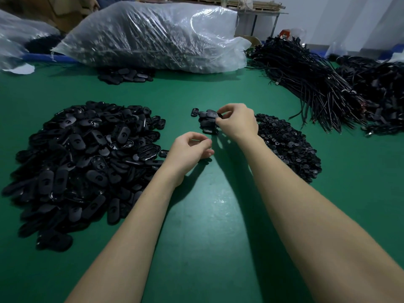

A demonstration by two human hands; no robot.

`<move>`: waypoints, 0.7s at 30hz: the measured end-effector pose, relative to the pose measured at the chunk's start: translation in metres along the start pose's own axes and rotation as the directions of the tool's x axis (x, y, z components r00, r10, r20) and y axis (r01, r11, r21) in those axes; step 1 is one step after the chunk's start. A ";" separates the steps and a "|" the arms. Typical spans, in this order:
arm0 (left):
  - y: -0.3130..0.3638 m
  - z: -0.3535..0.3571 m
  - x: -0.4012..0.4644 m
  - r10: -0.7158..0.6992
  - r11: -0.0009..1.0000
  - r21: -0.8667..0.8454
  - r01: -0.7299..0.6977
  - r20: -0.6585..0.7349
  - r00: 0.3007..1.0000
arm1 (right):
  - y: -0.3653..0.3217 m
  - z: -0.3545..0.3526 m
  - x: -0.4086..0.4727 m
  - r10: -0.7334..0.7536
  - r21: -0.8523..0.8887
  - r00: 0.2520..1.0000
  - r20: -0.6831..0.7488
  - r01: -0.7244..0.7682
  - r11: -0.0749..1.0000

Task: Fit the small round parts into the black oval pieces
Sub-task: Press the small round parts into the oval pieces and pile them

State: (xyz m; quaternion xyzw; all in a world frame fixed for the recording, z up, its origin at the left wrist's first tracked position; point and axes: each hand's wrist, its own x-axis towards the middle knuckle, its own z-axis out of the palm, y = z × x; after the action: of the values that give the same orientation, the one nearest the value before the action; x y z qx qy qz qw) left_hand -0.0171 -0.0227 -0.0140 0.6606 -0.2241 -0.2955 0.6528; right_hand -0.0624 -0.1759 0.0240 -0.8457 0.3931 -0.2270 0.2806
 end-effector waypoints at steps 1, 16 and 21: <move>0.000 0.000 0.000 -0.001 1.000 0.006 0.001 0.003 1.000 | -0.001 0.002 0.006 0.011 -0.006 1.000 0.011 -0.011 1.000; 0.003 0.002 -0.002 0.001 0.999 0.039 -0.002 0.011 1.000 | 0.005 0.004 -0.002 -0.019 -0.015 1.000 0.023 0.019 1.000; 0.004 0.004 -0.004 0.009 0.999 0.049 -0.010 0.019 1.000 | -0.024 -0.010 -0.007 -0.147 -0.002 0.915 0.375 0.159 0.987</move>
State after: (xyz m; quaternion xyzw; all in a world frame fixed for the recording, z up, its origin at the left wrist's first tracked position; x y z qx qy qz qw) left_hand -0.0226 -0.0227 -0.0094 0.6727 -0.2404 -0.2928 0.6355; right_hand -0.0597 -0.1600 0.0458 -0.9061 0.2688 -0.0769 0.3176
